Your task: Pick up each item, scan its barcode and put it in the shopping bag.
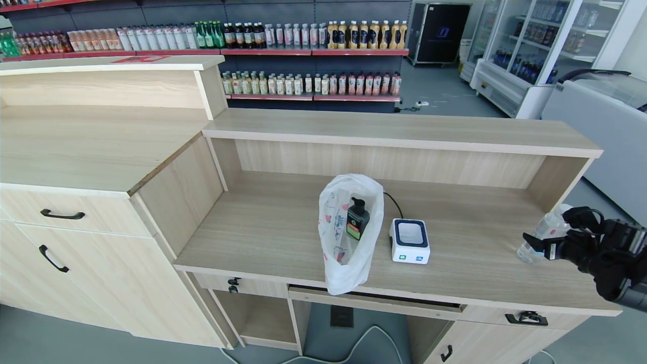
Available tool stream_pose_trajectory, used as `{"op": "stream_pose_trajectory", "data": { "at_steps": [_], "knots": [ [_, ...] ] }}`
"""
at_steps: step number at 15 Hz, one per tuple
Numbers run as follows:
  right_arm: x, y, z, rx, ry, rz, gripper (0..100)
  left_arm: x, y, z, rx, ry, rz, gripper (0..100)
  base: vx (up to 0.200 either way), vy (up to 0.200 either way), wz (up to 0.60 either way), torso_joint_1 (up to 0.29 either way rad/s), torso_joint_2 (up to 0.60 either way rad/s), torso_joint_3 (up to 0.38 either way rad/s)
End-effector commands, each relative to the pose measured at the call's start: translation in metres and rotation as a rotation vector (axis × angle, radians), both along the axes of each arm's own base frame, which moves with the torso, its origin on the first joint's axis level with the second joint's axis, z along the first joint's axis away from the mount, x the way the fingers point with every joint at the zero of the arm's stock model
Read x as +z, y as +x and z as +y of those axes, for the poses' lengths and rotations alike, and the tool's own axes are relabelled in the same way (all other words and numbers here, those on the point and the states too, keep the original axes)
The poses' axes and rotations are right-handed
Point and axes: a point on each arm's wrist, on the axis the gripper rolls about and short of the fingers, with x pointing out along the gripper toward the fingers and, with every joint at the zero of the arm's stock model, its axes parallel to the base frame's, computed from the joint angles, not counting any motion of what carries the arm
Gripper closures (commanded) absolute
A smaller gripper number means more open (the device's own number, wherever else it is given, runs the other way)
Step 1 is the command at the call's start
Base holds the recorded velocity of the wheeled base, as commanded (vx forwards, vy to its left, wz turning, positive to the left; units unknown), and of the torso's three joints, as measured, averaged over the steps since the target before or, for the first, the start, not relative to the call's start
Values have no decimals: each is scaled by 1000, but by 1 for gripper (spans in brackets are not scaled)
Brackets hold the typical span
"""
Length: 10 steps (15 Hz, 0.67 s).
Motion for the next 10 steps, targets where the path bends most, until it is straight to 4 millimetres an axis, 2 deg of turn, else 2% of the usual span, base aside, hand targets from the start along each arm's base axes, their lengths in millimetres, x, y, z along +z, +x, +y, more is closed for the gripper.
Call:
{"op": "stream_pose_trajectory", "data": {
  "at_steps": [1, 10],
  "knots": [
    [-4, 5, 1, 8, -2, -2, 0, 0, 0, 0, 0, 1, 0, 0, 0, 0, 0, 0, 0, 0],
    [-11, 25, 12, 28, -11, -8, 0, 0, 0, 0, 0, 1, 0, 0, 0, 0, 0, 0, 0, 0]
  ]
}}
